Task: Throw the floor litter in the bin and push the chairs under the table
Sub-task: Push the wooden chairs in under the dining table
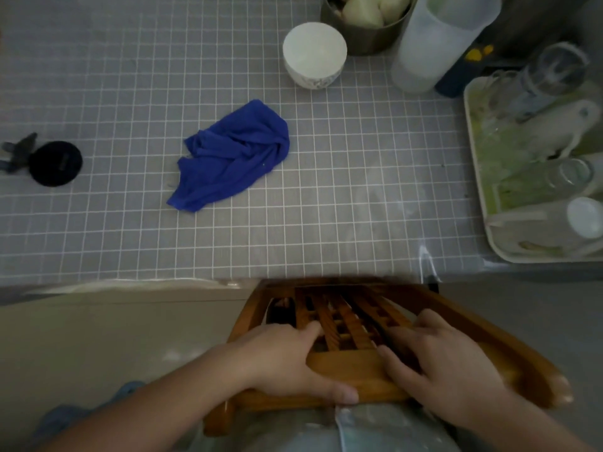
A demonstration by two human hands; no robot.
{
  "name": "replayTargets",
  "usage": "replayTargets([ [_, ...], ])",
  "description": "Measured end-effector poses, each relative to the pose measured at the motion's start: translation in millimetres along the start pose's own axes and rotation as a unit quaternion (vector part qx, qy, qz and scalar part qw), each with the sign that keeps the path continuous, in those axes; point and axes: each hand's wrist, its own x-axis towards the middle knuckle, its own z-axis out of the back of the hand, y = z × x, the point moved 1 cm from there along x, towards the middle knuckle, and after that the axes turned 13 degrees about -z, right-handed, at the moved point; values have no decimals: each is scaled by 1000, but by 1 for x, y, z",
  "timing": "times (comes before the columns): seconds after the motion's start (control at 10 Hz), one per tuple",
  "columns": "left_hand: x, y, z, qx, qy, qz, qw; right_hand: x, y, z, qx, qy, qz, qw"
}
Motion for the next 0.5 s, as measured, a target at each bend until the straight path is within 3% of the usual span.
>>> replayTargets([
  [0.3, 1, -5, -2, 63, -26, -7, 998, -2, -10, -12, 1, -52, 27, 998],
  [0.5, -8, -16, -2, 240, -44, -46, 969, -7, -8, -5, -13, -58, 17, 998],
])
